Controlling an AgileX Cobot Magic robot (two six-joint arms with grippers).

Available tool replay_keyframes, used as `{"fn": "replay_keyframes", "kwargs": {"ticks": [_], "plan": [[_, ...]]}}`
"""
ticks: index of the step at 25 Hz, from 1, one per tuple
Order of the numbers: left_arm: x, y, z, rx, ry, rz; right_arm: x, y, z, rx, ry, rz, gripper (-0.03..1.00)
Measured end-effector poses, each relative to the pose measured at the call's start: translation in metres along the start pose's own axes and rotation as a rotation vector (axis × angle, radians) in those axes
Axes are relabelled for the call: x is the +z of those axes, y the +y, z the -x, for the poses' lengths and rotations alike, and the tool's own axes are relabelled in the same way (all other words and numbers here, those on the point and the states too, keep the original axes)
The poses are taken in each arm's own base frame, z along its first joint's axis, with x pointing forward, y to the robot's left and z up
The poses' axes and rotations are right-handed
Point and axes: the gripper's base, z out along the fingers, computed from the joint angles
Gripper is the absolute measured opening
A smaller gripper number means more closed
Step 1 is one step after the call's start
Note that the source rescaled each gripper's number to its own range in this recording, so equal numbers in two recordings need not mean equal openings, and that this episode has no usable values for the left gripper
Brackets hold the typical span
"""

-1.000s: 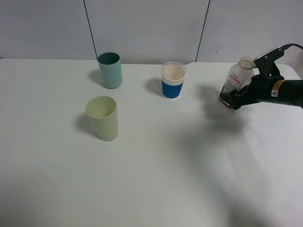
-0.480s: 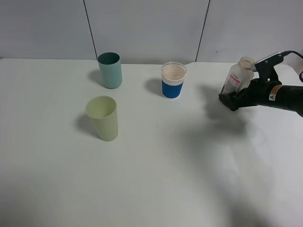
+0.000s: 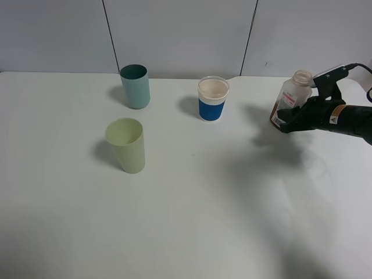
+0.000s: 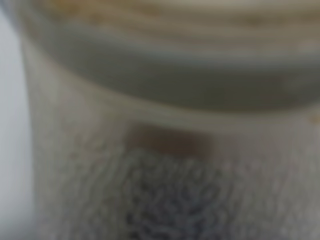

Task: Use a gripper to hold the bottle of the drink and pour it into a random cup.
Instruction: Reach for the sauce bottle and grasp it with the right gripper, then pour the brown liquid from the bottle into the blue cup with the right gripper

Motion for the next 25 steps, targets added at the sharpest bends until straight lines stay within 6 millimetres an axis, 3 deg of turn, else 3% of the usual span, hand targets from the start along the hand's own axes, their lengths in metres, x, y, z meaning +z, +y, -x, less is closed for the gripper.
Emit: {"fn": "replay_keyframes", "kwargs": {"ticks": [13, 25], "plan": [[0.000, 0.000, 0.000, 0.000, 0.000, 0.000, -0.002, 0.000, 0.003, 0.067, -0.008, -0.003, 0.01], [0.000, 0.000, 0.000, 0.000, 0.000, 0.000, -0.023, -0.001, 0.046, 0.099, -0.095, -0.055, 0.01]]}}
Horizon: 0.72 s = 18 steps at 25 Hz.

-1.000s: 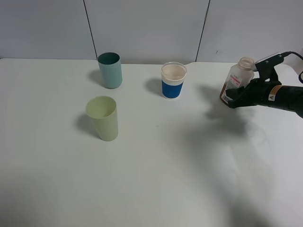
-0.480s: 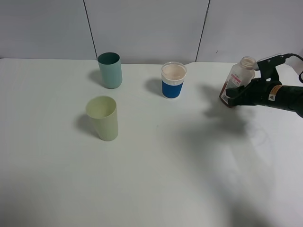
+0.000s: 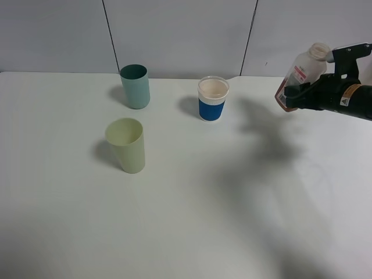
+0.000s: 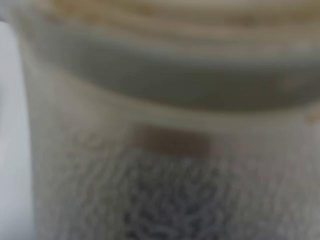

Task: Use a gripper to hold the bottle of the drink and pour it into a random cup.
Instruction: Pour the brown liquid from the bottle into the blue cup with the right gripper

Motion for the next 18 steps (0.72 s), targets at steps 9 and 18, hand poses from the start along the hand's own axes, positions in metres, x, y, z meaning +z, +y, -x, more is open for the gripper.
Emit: {"fn": "replay_keyframes", "kwargs": {"ticks": [9, 18], "plan": [[0.000, 0.000, 0.000, 0.000, 0.000, 0.000, 0.000, 0.031, 0.046, -0.095, 0.102, -0.047, 0.01], [0.000, 0.000, 0.000, 0.000, 0.000, 0.000, 0.010, 0.044, 0.090, -0.181, 0.135, -0.076, 0.01]]}}
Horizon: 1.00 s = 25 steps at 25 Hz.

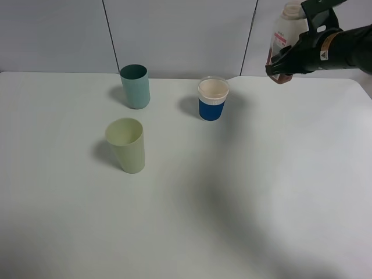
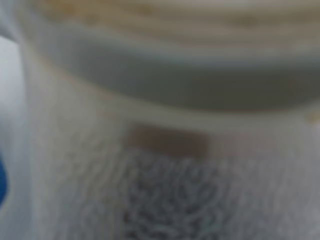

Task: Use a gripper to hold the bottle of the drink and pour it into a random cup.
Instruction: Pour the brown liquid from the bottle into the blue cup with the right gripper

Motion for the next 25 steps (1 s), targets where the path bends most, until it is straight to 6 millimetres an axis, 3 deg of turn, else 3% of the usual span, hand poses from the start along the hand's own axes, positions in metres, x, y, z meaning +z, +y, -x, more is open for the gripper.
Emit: {"fn": "replay_keyframes", "kwargs": {"ticks": [5, 10, 25], "plan": [[0.000, 0.000, 0.000, 0.000, 0.000, 0.000, 0.000, -0.007, 0.021, -0.014, 0.049, -0.074, 0.01], [0.000, 0.000, 0.000, 0.000, 0.000, 0.000, 0.002, 0.002, 0.038, -0.052, 0.002, -0.060, 0.01], [0.000, 0.000, 0.000, 0.000, 0.000, 0.000, 0.034, 0.025, 0.020, -0.134, 0.077, -0.045, 0.01]]}}
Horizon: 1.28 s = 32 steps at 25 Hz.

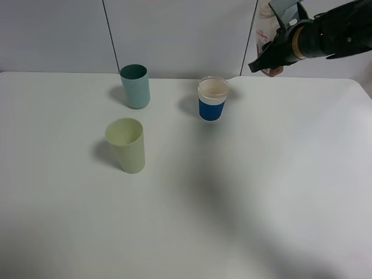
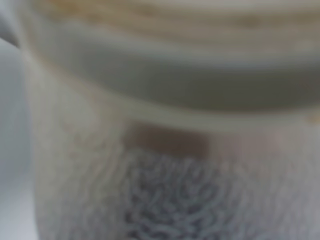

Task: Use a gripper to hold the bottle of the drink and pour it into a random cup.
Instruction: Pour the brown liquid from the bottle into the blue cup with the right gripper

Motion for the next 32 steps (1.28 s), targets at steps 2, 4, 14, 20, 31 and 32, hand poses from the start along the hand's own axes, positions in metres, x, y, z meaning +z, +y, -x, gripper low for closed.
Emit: {"fn": "replay_keyframes", "kwargs": {"ticks": [2, 4, 14, 20, 31, 32], "plan": [[0.000, 0.000, 0.000, 0.000, 0.000, 0.000, 0.004, 0.002, 0.001, -0.011, 0.005, -0.012, 0.01], [0.000, 0.000, 0.000, 0.000, 0.000, 0.000, 0.006, 0.004, 0.002, -0.038, 0.007, -0.021, 0.01], [0.000, 0.000, 0.000, 0.000, 0.000, 0.000, 0.010, 0.026, 0.020, -0.250, -0.022, -0.029, 0.01], [0.000, 0.000, 0.000, 0.000, 0.000, 0.000, 0.017, 0.037, 0.017, -0.386, 0.005, -0.046, 0.01], [0.000, 0.000, 0.000, 0.000, 0.000, 0.000, 0.018, 0.039, 0.017, -0.484, 0.037, -0.109, 0.01], [0.000, 0.000, 0.000, 0.000, 0.000, 0.000, 0.018, 0.040, 0.018, -0.496, 0.042, -0.124, 0.01]]}}
